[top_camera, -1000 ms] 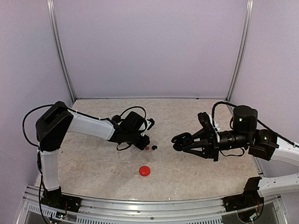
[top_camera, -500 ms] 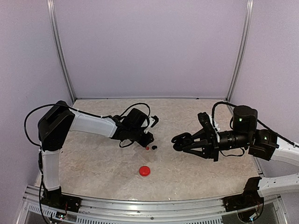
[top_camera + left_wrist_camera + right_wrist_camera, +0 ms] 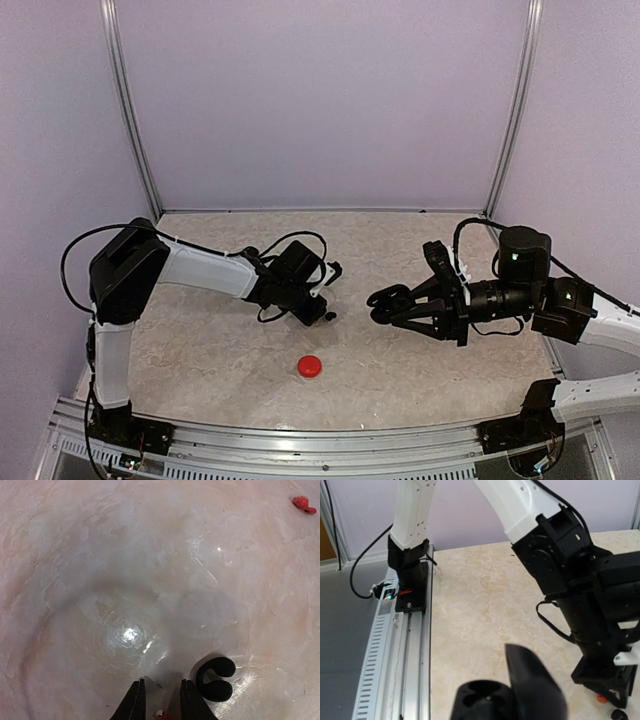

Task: Insert the wireless bluetooth earbuds into the charging case
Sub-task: Adjust the left earbud at the center of the board.

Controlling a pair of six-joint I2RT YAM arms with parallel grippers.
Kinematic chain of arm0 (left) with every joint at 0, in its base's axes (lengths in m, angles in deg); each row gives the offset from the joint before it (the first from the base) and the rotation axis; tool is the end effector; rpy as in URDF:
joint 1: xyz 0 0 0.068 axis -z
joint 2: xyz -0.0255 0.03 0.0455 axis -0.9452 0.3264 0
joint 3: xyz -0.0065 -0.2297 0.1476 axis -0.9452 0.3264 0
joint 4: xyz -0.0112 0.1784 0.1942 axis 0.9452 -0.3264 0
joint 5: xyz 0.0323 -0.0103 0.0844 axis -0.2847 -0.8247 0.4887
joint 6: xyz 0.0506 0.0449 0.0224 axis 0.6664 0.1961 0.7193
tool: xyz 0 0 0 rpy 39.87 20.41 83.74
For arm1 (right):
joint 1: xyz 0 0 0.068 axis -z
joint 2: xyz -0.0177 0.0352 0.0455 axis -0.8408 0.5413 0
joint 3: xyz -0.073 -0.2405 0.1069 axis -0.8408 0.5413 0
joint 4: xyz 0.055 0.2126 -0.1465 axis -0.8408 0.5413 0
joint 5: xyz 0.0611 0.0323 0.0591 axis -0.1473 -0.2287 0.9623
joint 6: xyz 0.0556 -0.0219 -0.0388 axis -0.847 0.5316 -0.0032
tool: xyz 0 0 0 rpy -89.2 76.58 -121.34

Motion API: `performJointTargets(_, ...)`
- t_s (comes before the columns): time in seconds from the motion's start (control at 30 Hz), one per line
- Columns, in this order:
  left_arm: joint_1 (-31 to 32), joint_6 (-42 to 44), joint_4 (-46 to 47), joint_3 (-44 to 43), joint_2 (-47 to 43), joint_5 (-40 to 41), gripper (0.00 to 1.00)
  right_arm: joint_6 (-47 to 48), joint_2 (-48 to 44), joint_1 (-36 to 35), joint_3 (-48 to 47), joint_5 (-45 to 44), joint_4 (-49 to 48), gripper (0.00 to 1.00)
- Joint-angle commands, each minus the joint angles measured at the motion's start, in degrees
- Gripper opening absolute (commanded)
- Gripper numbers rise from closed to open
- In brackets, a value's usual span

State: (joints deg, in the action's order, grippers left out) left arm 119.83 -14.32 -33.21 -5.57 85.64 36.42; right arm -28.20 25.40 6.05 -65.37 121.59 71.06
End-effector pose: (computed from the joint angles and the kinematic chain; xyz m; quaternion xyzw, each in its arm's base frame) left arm 0.2981 -0.3384 0.1091 0.3887 0.8634 -0.1175 0.2993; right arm 0.1139 0.1916 0.3028 -0.4873 0.6117 0.4471 0.4341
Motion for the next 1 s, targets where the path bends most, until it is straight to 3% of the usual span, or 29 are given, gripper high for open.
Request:
performJointTargets(0.0,1.84,2.36,-3.9,-2.93,2.49,-1.46,0.26,0.08,-0.9,0.52,0.13,-0.36,-0.1,0.0)
performJointTargets(0.57,6.13,3.06,-4.36,-4.48,3.57,-16.85,0.26,-0.11,-1.52,0.51,-0.01,-0.06,0.15,0.0)
performJointTargets(0.8,4.9,1.21,5.13,2.02,-0.89,-23.79,0.29,-0.29,-1.7,0.47,0.08,0.16,0.02,0.0)
performJointTargets(0.97,3.46,-0.72,12.75,6.95,-5.49,-23.9,0.3,-0.46,-1.73,0.52,-0.05,0.01,0.09,0.0)
